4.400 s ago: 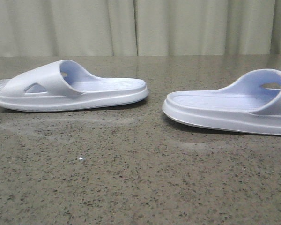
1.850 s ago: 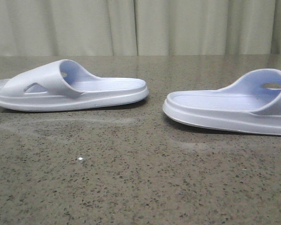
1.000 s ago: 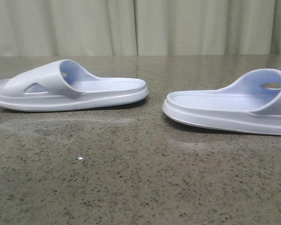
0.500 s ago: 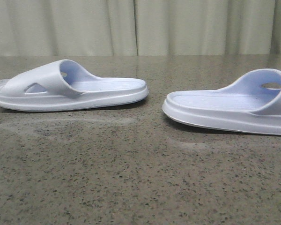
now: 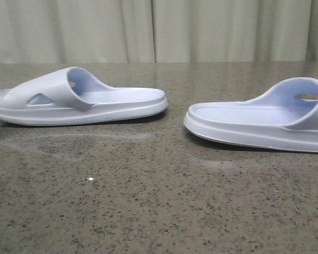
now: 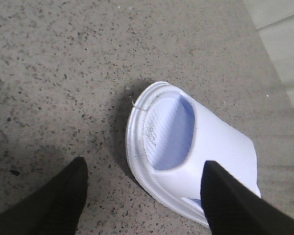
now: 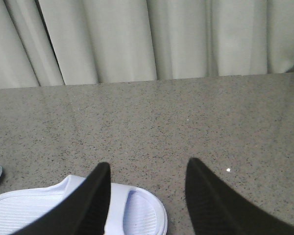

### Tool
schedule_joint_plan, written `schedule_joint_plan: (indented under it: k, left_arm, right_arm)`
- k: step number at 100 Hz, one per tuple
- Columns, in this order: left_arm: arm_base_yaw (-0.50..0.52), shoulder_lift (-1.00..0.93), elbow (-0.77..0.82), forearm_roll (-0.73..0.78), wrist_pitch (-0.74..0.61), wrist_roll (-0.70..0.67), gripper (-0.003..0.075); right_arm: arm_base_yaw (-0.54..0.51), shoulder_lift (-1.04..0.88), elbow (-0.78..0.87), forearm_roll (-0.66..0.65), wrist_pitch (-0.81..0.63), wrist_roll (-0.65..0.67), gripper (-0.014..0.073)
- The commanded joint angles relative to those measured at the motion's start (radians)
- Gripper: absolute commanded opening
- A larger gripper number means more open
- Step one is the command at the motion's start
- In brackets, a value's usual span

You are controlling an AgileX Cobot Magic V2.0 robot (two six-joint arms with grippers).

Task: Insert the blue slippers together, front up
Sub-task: 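Lower the left gripper onto the heel rim of the nearer slipper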

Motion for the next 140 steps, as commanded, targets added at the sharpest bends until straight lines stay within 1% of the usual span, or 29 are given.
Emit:
schedule_joint_plan:
  k: [1, 29, 44, 61, 75, 100, 117, 124, 131, 140]
  left_arm:
    - [0.002, 0.008, -0.027, -0.034, -0.044, 0.004, 0.0434]
    - [0.002, 0.064, -0.027, -0.062, -0.077, 0.033, 0.0435]
    - [0.002, 0.097, -0.057, -0.065, -0.077, 0.047, 0.0435]
    - [0.002, 0.147, -0.095, -0.065, -0.067, 0.051, 0.0434]
    - [0.002, 0.196, -0.117, -0.065, -0.031, 0.053, 0.0435]
    - [-0.065, 0.292, -0.173, -0.07, -0.03, 0.053, 0.0434]
    - [-0.091, 0.336, -0.188, -0.091, -0.03, 0.053, 0.0431]
    - [-0.091, 0.346, -0.188, -0.091, -0.028, 0.053, 0.0412]
    - [-0.091, 0.348, -0.188, -0.091, -0.028, 0.053, 0.0372]
    - [-0.091, 0.348, -0.188, -0.092, -0.03, 0.053, 0.0284]
  right_arm:
    - [-0.007, 0.021, -0.036, -0.002, -0.085, -0.012, 0.0299]
    - [-0.007, 0.021, -0.036, 0.002, -0.092, -0.012, 0.0299]
    - [-0.007, 0.021, -0.036, 0.009, -0.106, -0.012, 0.0299]
    - [-0.007, 0.021, -0.036, 0.017, -0.108, -0.012, 0.0299]
    - [-0.007, 0.021, -0.036, 0.017, -0.108, -0.012, 0.0299]
    - [-0.007, 0.021, -0.036, 0.019, -0.109, -0.012, 0.0299]
    - [-0.007, 0.021, -0.036, 0.024, -0.109, -0.012, 0.0299]
    - [-0.007, 0.021, -0.036, 0.024, -0.109, -0.012, 0.0299]
    - [-0.007, 0.021, -0.036, 0.024, -0.109, -0.012, 0.0299]
    - [-0.007, 0.021, -0.036, 0.024, -0.109, -0.012, 0.0299]
